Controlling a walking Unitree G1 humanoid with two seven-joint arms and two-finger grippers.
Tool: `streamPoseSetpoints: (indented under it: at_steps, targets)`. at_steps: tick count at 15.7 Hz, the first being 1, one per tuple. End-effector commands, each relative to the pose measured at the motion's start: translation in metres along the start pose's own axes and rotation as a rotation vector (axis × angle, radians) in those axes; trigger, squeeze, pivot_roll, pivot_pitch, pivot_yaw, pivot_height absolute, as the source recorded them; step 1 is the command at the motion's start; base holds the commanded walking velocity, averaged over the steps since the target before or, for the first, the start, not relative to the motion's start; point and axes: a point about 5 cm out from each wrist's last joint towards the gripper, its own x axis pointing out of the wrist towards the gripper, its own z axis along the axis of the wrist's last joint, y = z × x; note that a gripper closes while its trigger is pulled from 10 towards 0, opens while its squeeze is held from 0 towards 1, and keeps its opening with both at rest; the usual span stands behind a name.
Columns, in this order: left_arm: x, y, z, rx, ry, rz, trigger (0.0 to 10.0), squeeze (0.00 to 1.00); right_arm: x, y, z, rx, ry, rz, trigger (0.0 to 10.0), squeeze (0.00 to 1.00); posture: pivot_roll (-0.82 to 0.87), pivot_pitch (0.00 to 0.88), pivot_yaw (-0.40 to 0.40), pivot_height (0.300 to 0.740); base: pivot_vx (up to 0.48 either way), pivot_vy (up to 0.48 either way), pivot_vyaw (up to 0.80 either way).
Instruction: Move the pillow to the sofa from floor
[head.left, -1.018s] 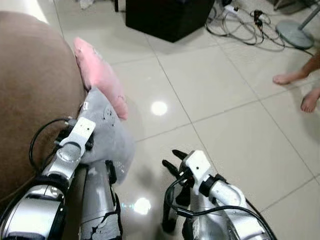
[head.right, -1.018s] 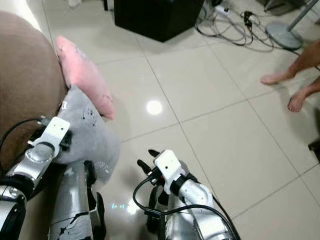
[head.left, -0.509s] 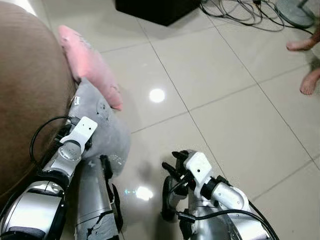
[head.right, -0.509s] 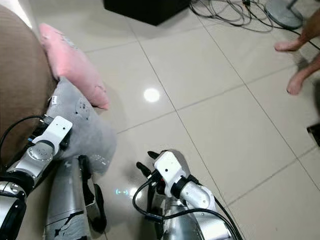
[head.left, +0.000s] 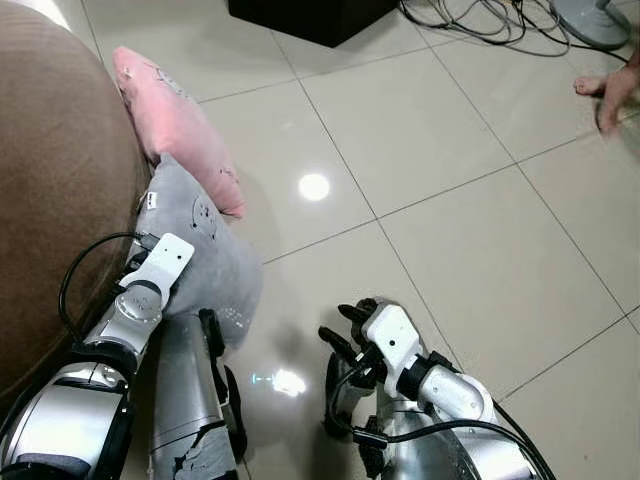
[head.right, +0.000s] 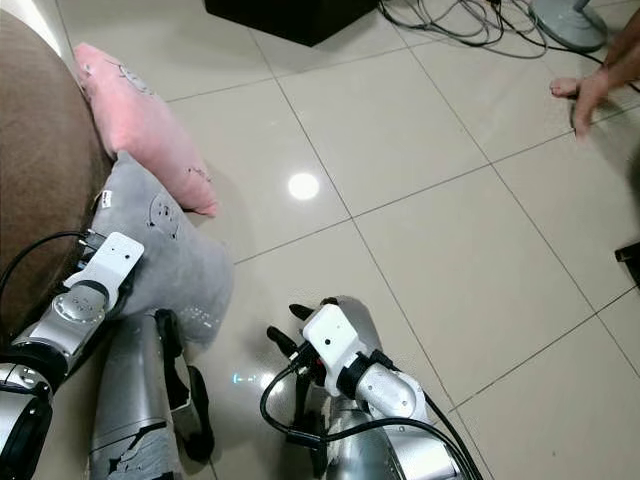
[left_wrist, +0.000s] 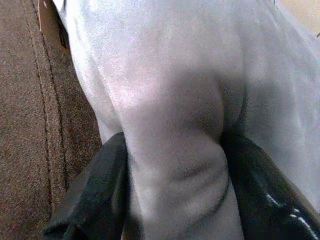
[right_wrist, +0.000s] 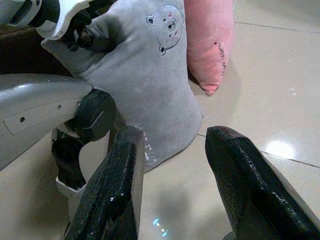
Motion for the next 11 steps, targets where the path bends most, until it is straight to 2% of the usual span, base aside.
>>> streamPoseSetpoints:
  at_steps: [1,11]
  targets:
    - [-0.0028,-0.0102,-0.0122,-0.009,0.039,-0.046,0.0,0.0,-0.0047,0.0039,-0.0057,0.006,0.033,0.009,10.0,0.0,0.04,0.361,-0.168,0.541,0.0,0.0,0.0]
    - [-0.0035,-0.013,-0.0119,-0.033,0.021,-0.073,0.0,0.0,-0.0007,0.0058,-0.0052,-0.005,0.028,0.017,10.0,0.0,0.04,0.349,-0.164,0.541,0.0,0.0,0.0]
